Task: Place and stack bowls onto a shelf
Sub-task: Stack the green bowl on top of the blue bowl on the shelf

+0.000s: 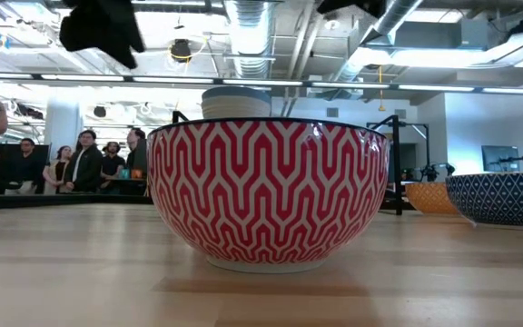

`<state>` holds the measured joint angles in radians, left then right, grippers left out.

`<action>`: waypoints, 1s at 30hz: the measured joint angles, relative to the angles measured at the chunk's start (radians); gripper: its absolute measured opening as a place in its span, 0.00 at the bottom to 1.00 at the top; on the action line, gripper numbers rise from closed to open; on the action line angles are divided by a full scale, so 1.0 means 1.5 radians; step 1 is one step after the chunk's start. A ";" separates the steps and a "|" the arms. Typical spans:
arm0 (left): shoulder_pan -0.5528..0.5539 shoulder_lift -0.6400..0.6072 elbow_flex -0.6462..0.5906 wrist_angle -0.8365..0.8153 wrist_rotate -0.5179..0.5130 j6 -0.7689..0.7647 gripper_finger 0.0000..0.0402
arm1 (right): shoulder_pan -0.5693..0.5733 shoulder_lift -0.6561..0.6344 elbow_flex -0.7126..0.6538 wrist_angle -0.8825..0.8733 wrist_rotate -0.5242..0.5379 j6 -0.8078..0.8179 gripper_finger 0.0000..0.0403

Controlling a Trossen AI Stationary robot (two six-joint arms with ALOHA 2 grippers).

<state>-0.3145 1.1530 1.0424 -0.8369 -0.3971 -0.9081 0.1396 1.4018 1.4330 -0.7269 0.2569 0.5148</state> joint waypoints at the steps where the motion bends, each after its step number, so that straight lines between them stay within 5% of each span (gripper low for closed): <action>1: -0.005 0.000 0.000 -0.016 0.000 0.015 0.37 | 0.010 0.010 0.001 0.006 0.020 0.020 0.44; 12: -0.059 -0.006 -0.001 -0.099 0.096 0.120 0.37 | 0.076 0.144 -0.001 0.042 0.058 0.258 0.44; 30: -0.222 -0.006 -0.001 -0.099 0.099 0.152 0.37 | 0.128 0.257 0.000 0.203 0.016 0.481 0.38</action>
<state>-0.6469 1.1446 1.0416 -0.9854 -0.2491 -0.6803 0.3309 1.7878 1.4330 -0.4217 0.2813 1.2366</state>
